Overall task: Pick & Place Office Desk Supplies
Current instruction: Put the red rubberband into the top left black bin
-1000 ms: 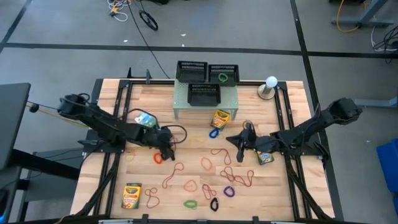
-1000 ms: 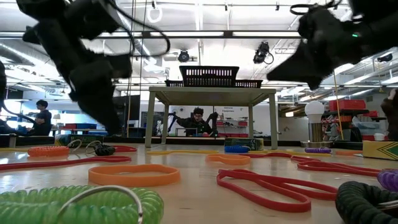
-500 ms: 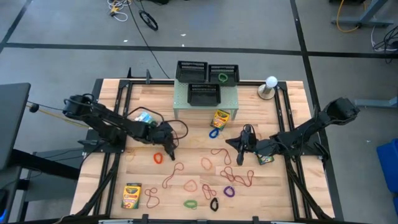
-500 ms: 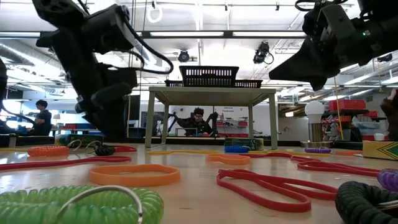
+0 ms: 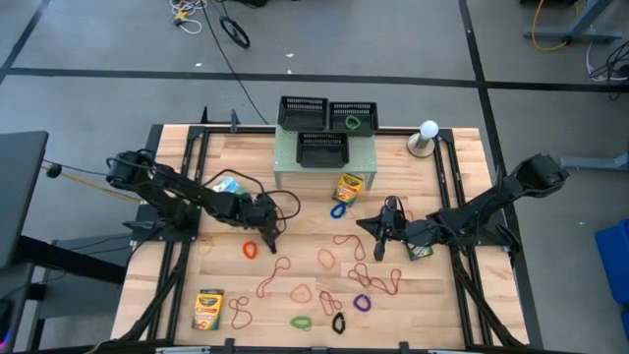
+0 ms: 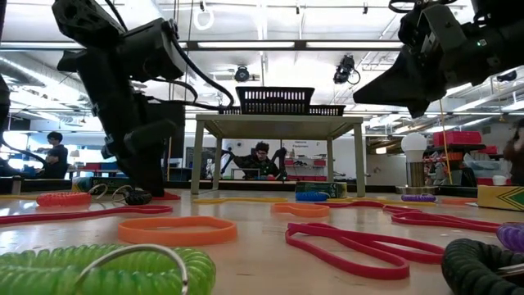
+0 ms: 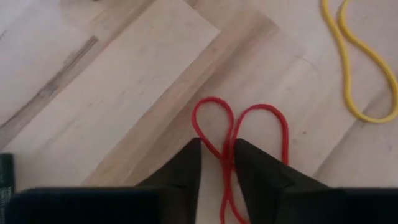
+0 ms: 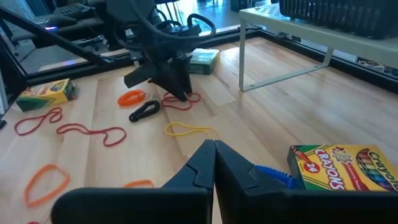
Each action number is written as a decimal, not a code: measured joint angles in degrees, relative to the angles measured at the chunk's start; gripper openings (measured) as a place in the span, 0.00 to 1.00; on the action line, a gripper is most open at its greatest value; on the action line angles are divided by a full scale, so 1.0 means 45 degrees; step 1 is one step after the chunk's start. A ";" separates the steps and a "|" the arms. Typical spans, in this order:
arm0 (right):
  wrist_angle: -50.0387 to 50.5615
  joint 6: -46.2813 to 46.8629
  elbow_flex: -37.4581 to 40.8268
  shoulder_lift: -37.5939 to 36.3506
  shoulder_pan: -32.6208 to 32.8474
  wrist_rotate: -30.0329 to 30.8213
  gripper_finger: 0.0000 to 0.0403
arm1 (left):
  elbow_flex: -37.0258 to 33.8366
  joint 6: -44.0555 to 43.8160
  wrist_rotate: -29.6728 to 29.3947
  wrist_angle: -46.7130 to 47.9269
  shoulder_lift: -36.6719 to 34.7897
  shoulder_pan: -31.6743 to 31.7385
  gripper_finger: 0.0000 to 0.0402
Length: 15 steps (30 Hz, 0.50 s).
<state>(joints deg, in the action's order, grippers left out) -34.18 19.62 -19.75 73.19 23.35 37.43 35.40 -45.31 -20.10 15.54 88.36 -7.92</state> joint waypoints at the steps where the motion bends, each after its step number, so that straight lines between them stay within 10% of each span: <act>1: -0.0002 -0.0002 0.0000 0.0000 0.0000 0.0000 0.02 | 0.0136 0.0217 0.0088 0.0149 -0.0005 -0.0001 0.19; 6: -0.0026 0.0000 0.0000 -0.0005 0.0000 0.0000 0.02 | 0.1404 0.1215 0.0754 0.2090 -0.0322 -0.0025 0.03; 15: -0.0077 -0.0102 0.0000 -0.0005 0.0000 0.0000 0.02 | 0.3646 0.2420 -0.0069 0.3869 -0.2322 -0.0067 0.02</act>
<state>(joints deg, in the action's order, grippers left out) -34.52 19.16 -19.75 73.17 23.35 37.43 51.81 -34.42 -20.41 32.95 77.91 -8.22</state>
